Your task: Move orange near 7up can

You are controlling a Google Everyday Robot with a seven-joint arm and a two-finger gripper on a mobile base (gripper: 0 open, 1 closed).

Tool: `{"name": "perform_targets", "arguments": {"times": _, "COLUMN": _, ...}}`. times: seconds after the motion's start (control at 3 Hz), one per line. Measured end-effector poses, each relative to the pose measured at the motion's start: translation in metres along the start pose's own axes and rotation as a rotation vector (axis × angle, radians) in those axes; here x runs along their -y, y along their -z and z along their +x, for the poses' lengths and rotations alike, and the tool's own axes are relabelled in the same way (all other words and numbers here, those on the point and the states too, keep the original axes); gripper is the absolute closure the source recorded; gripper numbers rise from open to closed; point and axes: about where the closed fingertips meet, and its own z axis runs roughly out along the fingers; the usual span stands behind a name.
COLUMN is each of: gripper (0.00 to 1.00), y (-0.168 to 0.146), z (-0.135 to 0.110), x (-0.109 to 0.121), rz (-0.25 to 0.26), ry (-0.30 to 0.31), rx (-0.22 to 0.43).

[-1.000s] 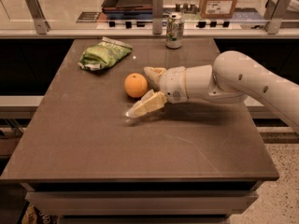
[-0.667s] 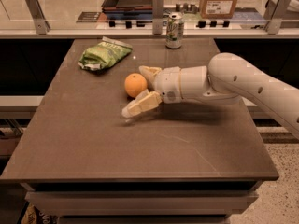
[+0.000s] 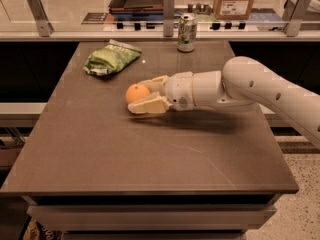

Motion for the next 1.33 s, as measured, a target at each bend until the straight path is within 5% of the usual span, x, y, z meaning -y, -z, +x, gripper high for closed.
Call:
{"name": "perform_targets", "arguments": {"times": 0.67, "gripper": 0.87, "y": -0.0039, "z": -0.0016, "x": -0.0025, "rz": -0.008, "ry": 0.002, "rx": 0.001}}
{"name": "perform_targets", "arguments": {"times": 1.0, "gripper": 1.00, "y": -0.0056, "z": -0.0023, "x": -0.0037, "rz": -0.012, "ry": 0.003, "rx": 0.001}}
{"name": "perform_targets", "arguments": {"times": 1.33, "gripper": 1.00, "y": -0.0054, "z": -0.0026, "x": -0.0023, "rz": -0.008, "ry": 0.002, "rx": 0.001}}
